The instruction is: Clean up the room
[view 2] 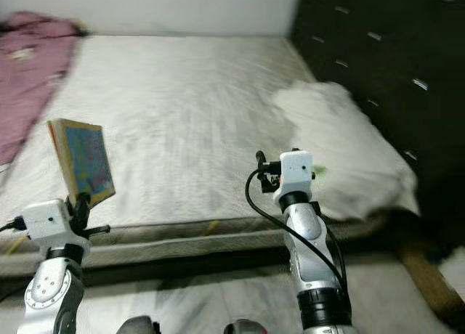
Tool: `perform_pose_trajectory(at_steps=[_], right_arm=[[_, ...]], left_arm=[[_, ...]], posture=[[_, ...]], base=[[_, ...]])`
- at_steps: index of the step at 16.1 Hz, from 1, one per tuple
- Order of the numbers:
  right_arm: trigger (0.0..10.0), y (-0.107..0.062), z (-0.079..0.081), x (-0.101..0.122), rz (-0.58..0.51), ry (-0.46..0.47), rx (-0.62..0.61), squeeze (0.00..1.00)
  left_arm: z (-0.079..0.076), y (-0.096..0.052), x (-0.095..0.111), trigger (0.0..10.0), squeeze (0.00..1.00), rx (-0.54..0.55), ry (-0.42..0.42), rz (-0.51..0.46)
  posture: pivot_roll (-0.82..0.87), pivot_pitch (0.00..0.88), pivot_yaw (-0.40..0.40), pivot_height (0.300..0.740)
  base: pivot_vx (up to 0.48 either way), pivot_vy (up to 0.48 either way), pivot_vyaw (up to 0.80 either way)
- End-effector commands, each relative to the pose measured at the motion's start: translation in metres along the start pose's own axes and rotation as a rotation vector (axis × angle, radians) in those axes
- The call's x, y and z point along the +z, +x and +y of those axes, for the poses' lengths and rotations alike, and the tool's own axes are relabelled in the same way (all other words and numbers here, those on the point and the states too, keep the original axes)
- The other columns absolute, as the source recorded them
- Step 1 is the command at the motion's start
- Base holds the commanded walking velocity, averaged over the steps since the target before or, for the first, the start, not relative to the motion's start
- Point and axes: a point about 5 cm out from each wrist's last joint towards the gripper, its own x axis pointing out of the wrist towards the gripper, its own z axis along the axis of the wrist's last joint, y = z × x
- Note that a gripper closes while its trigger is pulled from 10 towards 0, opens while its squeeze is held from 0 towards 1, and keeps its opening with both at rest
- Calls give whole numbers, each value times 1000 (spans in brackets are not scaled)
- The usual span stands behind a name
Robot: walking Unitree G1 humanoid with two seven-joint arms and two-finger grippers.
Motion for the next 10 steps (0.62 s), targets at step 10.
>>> perform_pose_trajectory(at_steps=[10], right_arm=[[10000,1,3,7,-14,-5,16,0]], left_arm=[[-6,5,20,10000,0,-56,-15,-67]], posture=[[81,0,-12,740]], base=[[210,0,0]])
